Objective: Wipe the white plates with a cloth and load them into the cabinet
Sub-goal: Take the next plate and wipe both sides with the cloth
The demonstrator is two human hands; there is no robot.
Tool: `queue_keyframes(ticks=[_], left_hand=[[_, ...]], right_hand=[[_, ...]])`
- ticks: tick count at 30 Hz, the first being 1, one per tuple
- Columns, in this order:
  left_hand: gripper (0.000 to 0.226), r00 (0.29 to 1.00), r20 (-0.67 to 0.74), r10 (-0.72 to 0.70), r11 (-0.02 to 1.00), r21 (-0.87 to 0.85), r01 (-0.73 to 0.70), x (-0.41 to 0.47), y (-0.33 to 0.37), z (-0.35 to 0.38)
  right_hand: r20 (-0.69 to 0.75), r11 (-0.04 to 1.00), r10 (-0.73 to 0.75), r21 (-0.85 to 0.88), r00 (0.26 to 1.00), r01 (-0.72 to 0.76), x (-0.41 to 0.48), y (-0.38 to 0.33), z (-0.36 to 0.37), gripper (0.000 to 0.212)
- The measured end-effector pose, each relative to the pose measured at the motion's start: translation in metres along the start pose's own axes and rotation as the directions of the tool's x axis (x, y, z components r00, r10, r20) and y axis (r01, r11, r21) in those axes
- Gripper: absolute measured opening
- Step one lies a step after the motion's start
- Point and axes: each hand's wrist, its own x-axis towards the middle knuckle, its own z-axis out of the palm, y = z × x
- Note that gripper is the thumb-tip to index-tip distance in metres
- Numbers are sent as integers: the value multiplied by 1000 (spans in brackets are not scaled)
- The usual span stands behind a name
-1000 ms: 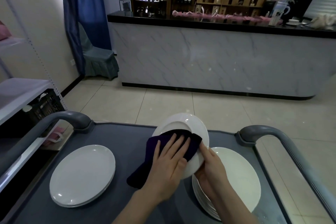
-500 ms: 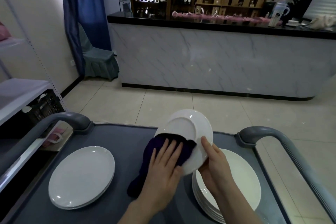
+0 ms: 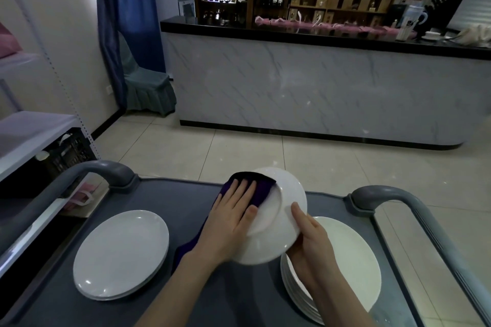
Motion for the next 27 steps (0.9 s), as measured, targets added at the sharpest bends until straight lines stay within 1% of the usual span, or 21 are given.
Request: queue_keyframes(ticks=[4, 7, 9, 12, 15, 17, 19, 21, 24, 27], left_hand=[[61, 999, -23, 27, 990, -140, -30, -33, 2, 7], [57, 997, -35, 71, 986, -150, -75, -60, 12, 19], [57, 996, -58, 69, 985, -155, -78, -69, 21, 25], [53, 991, -113, 78, 992, -86, -88, -61, 37, 25], [52, 982, -161, 99, 995, -7, -101, -39, 45, 16], [53, 985, -127, 119, 993, -2, -120, -24, 42, 10], [57, 991, -47, 123, 992, -2, -124, -13, 36, 7], [62, 996, -1, 88, 996, -10, -88, -4, 28, 5], [68, 1000, -9, 12, 997, -77, -12, -1, 18, 2], [66, 999, -25, 27, 993, -113, -29, -14, 16, 3]], right_hand=[[-15, 1000, -2, 28, 1000, 2, -1, -4, -4, 48], [-34, 999, -7, 40, 999, 9, -1, -5, -6, 49], [-36, 999, -5, 40, 999, 6, -1, -3, -5, 50], [-23, 999, 11, 50, 1000, -10, -5, 5, -2, 50], [21, 1000, 20, 12, 1000, -20, -12, 10, 3, 41], [25, 1000, 26, 12, 999, -26, -14, 11, 3, 38], [18, 999, 28, 29, 999, -29, -13, 12, 3, 40], [17, 999, 21, 46, 1000, -21, -13, 12, 2, 39], [2, 1000, -5, 23, 1000, 5, -13, 6, 1, 36], [-9, 999, -36, 9, 999, 36, -12, -2, 0, 37]])
